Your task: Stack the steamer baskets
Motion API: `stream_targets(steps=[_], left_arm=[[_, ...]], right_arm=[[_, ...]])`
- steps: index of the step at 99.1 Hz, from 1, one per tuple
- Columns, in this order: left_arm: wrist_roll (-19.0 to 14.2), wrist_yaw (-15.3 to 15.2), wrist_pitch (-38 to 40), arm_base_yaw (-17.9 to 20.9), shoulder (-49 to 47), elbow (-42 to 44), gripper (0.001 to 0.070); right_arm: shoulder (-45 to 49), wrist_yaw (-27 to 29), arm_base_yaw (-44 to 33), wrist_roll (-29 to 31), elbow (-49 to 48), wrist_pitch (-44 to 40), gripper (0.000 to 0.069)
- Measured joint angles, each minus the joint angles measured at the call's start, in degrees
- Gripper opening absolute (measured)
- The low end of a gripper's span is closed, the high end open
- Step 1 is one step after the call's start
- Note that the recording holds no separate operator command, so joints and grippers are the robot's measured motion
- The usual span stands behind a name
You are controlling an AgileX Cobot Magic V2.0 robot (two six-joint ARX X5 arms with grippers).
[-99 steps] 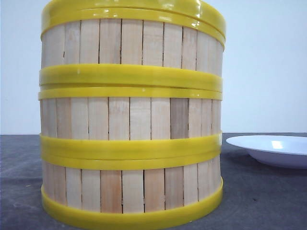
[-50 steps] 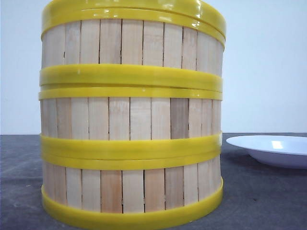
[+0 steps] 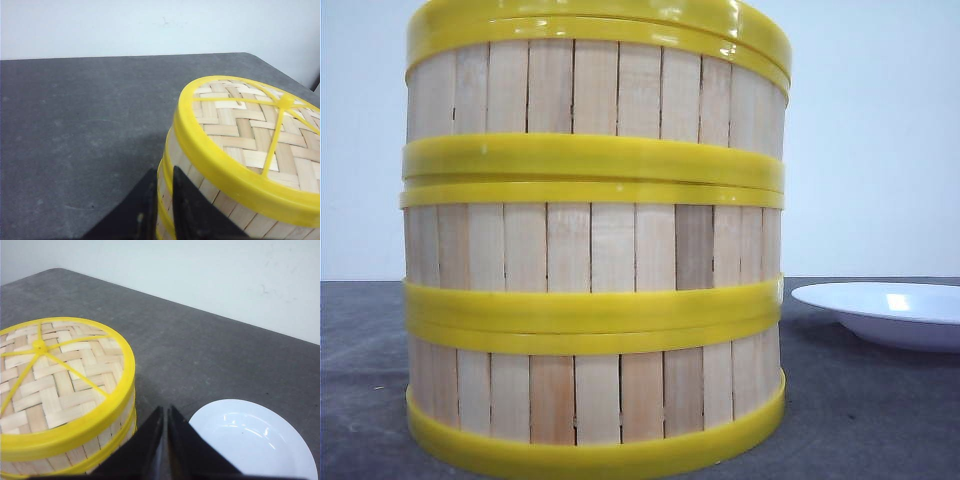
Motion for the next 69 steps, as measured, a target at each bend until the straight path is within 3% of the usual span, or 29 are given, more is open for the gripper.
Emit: stream_targets(steps=[52,69], left_arm=[[0.0,-0.1,0.1,0.0,0.0,0.0,0.0028],[2.1,-1.1,0.7,1.3,0.0,-0.2,0.0028]], right_arm=[[0.0,0.0,0.0,0.0,0.0,0.0,0.0009],[0.0,0.0,0.0,0.0,0.0,0.0,0.0009]])
